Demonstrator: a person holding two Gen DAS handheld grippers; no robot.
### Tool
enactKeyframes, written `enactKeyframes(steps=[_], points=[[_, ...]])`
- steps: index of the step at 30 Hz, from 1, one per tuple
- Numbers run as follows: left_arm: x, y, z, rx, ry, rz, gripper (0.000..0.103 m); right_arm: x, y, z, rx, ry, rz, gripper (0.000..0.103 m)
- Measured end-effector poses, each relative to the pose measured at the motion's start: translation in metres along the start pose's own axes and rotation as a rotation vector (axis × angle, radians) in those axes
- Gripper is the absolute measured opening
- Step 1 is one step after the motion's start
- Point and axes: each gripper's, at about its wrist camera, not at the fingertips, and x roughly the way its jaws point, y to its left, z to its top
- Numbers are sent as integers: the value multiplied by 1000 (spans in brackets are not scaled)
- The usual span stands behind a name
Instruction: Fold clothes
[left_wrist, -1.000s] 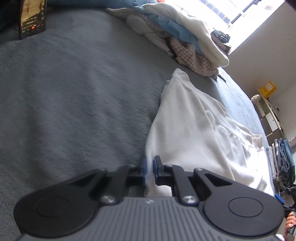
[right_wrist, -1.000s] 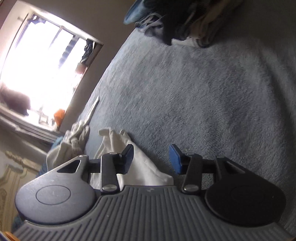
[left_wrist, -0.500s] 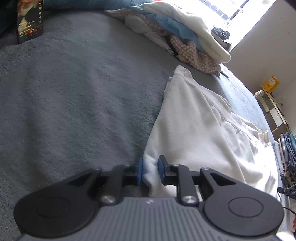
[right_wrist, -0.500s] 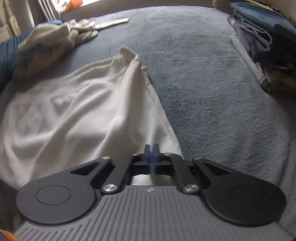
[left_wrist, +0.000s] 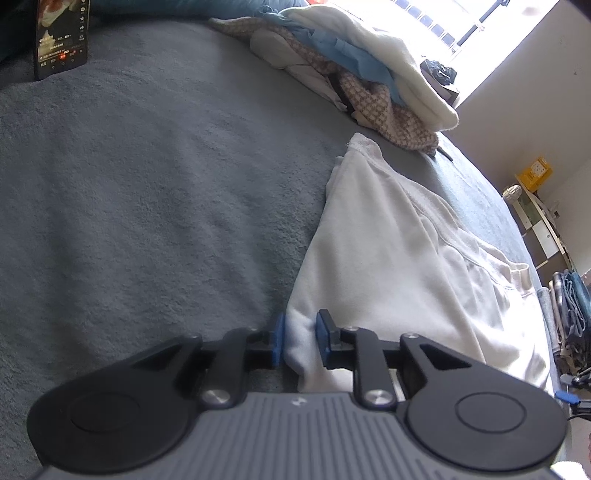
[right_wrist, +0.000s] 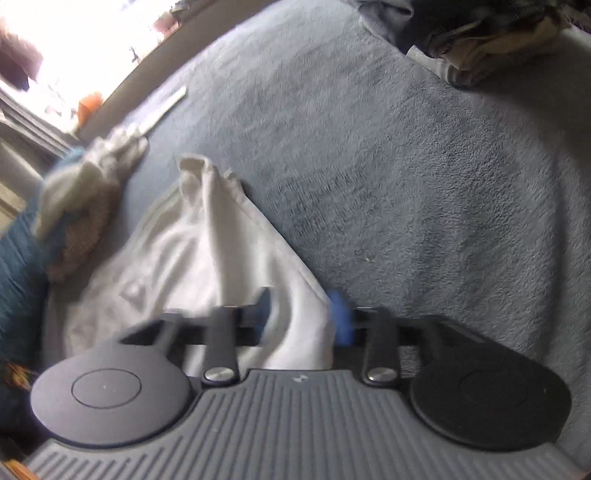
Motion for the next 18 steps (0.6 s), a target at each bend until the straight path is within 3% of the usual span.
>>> enactKeyframes(steps=[2,4,5,9,14,17,18], points=[[0,0,-1,-7,-10,0,22,12,7,-2,-43,61,-19,42],[0,1,-3,-12,-18,0,22,20,8,-6,-39,102,4,8],[0,1,-3,-14,-20,0,22,18,8,-6,-24,102,18,4],[-1,3,-3,-26,-19,-8,20,-9,3,-7,34,55,41,3],[1,6,-2,-19,-14,-13,20,14,-30,-17,156,141,8,4],[-3,8,1,-9,-10,-16,22,16,-39,-17,226,103,24,8],[-6,8,2,-3,-14,-10,25,12,-40,-16,233,88,15,16]])
